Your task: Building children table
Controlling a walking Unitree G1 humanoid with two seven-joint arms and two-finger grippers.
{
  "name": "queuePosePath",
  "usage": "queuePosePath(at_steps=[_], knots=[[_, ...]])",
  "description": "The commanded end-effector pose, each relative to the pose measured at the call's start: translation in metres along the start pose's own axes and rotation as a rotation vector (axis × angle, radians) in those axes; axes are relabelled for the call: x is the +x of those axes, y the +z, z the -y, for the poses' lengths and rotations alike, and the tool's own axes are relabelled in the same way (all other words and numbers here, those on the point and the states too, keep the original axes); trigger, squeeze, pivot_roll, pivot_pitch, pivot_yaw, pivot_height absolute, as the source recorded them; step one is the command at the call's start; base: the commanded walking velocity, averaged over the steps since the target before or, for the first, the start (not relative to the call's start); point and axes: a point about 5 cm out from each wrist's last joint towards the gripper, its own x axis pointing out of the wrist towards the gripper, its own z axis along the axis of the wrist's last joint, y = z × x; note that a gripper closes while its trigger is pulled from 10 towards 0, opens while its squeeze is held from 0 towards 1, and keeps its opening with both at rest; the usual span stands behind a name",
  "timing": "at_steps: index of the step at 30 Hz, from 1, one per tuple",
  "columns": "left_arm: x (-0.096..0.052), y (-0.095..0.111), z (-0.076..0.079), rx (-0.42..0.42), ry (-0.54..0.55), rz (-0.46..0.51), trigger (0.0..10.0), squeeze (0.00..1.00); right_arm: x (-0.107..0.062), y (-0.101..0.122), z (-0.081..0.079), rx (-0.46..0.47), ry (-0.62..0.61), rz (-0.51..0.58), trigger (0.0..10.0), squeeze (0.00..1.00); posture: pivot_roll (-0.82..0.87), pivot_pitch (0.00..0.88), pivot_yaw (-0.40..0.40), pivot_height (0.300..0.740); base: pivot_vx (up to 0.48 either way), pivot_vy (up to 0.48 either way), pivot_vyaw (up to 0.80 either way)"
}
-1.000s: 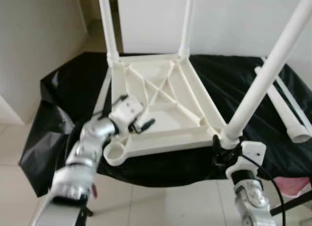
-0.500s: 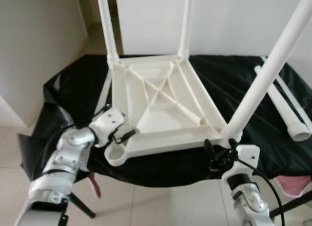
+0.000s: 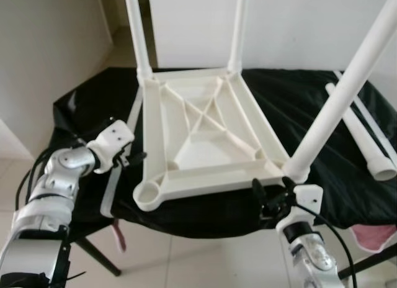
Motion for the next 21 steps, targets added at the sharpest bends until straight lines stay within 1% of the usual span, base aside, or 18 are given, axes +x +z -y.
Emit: queuePosePath(at_steps=[1, 2, 4, 5, 7, 8, 9, 11, 13, 15, 16, 17, 18, 19, 20, 21], knots=[[-0.001, -0.002, -0.007, 0.025, 0.126, -0.019, 10.0, 0.0, -0.003, -0.007, 0.001, 0.009, -0.001, -0.025, 10.0, 0.0, -0.08, 0.0, 0.03, 0.74, 0.0, 0.0, 0.0], [0.001, -0.003, -0.002, 0.039, 0.1, -0.024, 10.0, 0.0, -0.004, -0.007, 0.002, 0.01, -0.006, -0.029, 10.0, 0.0, -0.08, 0.002, 0.029, 0.74, 0.0, 0.0, 0.0], [0.001, -0.003, -0.002, 0.039, 0.1, -0.024, 10.0, 0.0, -0.004, -0.007, 0.002, 0.01, -0.006, -0.029, 10.0, 0.0, -0.08, 0.002, 0.029, 0.74, 0.0, 0.0, 0.0], [0.003, -0.005, 0.003, 0.04, 0.077, -0.024, 10.0, 0.0, -0.005, -0.008, 0.002, 0.013, -0.014, -0.032, 10.0, 0.0, -0.08, 0.004, 0.03, 0.74, 0.0, 0.0, 0.0], [0.008, -0.008, 0.018, 0.034, 0.014, -0.013, 10.0, 0.0, -0.008, -0.013, 0.007, 0.028, -0.064, -0.046, 10.0, 0.0, -0.08, 0.012, 0.028, 0.74, 0.0, 0.0, 0.0], [0.008, -0.008, 0.018, 0.034, 0.014, -0.013, 10.0, 0.0, -0.008, -0.013, 0.007, 0.028, -0.064, -0.046, 10.0, 0.0, -0.08, 0.012, 0.028, 0.74, 0.0, 0.0, 0.0], [0.009, -0.009, 0.023, 0.029, -0.01, -0.007, 10.0, 0.0, -0.009, -0.016, 0.009, 0.034, -0.084, -0.055, 10.0, 0.0, -0.08, 0.012, 0.028, 0.74, 0.0, 0.0, 0.0], [0.009, -0.009, 0.023, 0.029, -0.01, -0.007, 10.0, 0.0, -0.009, -0.016, 0.009, 0.034, -0.084, -0.055, 10.0, 0.0, -0.08, 0.012, 0.028, 0.74, 0.0, 0.0, 0.0], [0.01, -0.01, 0.03, 0.015, -0.057, 0.012, 10.0, 0.0, -0.01, -0.02, 0.012, 0.045, -0.106, -0.071, 10.0, 0.0, -0.07, 0.016, 0.031, 0.74, 0.0, 0.0, 0.0], [0.01, -0.01, 0.03, 0.015, -0.057, 0.012, 10.0, 0.0, -0.01, -0.02, 0.012, 0.045, -0.106, -0.071, 10.0, 0.0, -0.07, 0.016, 0.031, 0.74, 0.0, 0.0, 0.0], [0.01, -0.011, 0.034, 0.015, -0.082, 0.015, 10.0, 0.0, -0.01, -0.021, 0.012, 0.05, -0.111, -0.077, 10.0, 0.0, -0.07, 0.024, 0.029, 0.74, 0.0, 0.0, 0.0], [0.009, -0.013, 0.039, 0.026, -0.118, 0.014, 10.0, 0.0, -0.01, -0.022, 0.013, 0.051, -0.117, -0.084, 10.0, 0.0, -0.07, 0.028, 0.028, 0.74, 0.0, 0.0, 0.0], [0.009, -0.013, 0.039, 0.026, -0.118, 0.014, 10.0, 0.0, -0.01, -0.022, 0.013, 0.051, -0.117, -0.084, 10.0, 0.0, -0.07, 0.028, 0.028, 0.74, 0.0, 0.0, 0.0], [0.008, -0.015, 0.048, 0.056, -0.18, 0.012, 10.0, 0.0, -0.009, -0.024, 0.015, 0.055, -0.131, -0.094, 10.0, 0.0, -0.07, 0.029, 0.027, 0.74, 0.0, 0.0, 0.0], [0.008, -0.015, 0.048, 0.056, -0.18, 0.012, 10.0, 0.0, -0.009, -0.024, 0.015, 0.055, -0.131, -0.094, 10.0, 0.0, -0.07, 0.029, 0.027, 0.74, 0.0, 0.0, 0.0], [0.008, -0.015, 0.052, 0.064, -0.2, 0.013, 10.0, 0.0, -0.008, -0.024, 0.015, 0.056, -0.138, -0.096, 10.0, 0.0, -0.07, 0.029, 0.027, 0.74, 0.0, 0.0, 0.0]])
